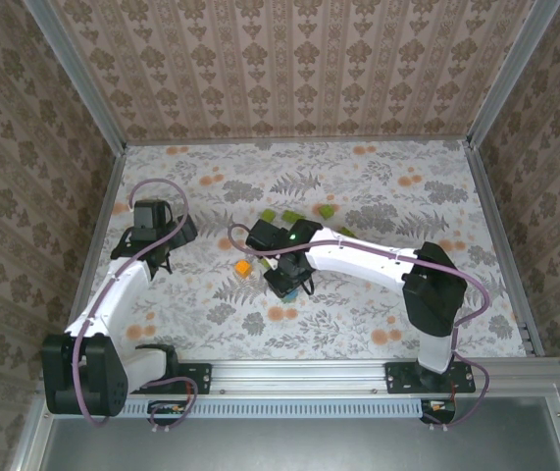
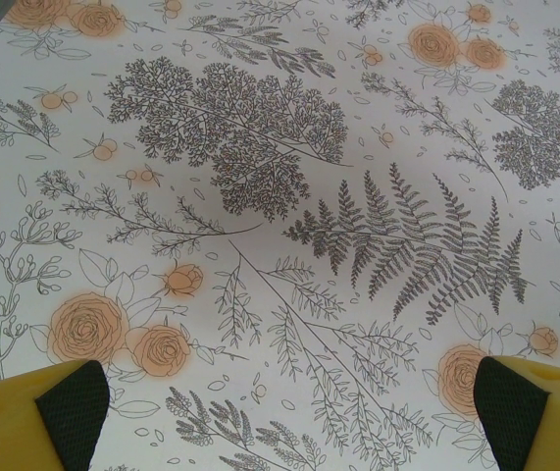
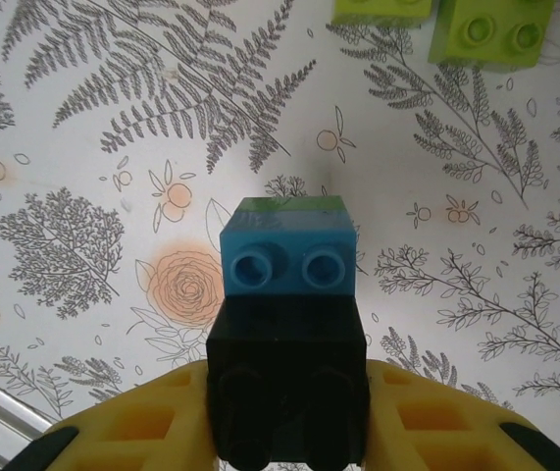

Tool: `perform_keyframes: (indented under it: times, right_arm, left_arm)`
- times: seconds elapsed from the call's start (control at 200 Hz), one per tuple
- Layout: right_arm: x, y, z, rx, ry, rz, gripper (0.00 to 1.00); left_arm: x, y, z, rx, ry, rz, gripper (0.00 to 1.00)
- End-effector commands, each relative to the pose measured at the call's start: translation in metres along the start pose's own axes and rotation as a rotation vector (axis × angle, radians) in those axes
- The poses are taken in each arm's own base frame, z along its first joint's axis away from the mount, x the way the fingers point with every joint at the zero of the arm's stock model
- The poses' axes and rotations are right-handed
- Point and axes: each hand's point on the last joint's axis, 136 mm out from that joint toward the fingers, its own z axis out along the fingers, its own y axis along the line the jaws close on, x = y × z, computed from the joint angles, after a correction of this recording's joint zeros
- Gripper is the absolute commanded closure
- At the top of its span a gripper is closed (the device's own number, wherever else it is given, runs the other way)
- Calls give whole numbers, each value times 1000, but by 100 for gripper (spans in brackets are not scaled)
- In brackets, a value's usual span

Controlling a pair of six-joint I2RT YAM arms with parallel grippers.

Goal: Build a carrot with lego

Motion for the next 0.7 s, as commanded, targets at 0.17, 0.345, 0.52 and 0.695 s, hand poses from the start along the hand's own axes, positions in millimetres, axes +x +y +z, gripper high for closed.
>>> perform_keyframes:
  times: [0.17,0.345,0.52,0.695]
  right_arm:
    - [15,-5,7,5,23,31,61]
    - [12,-5,1,5,13,30,53]
    - [4,-1,-9,-16,-16,26,46]
    - [-4,0,-28,-28,-69,21,32]
  left_arm:
    - [-8,-5,-3,1,-10,26,1]
    - [-10,-6,-3,2,-14,28,1]
    - [-10,-7,-2,7,-10,30,1]
    - [-10,-8,-3,8,-11,30,1]
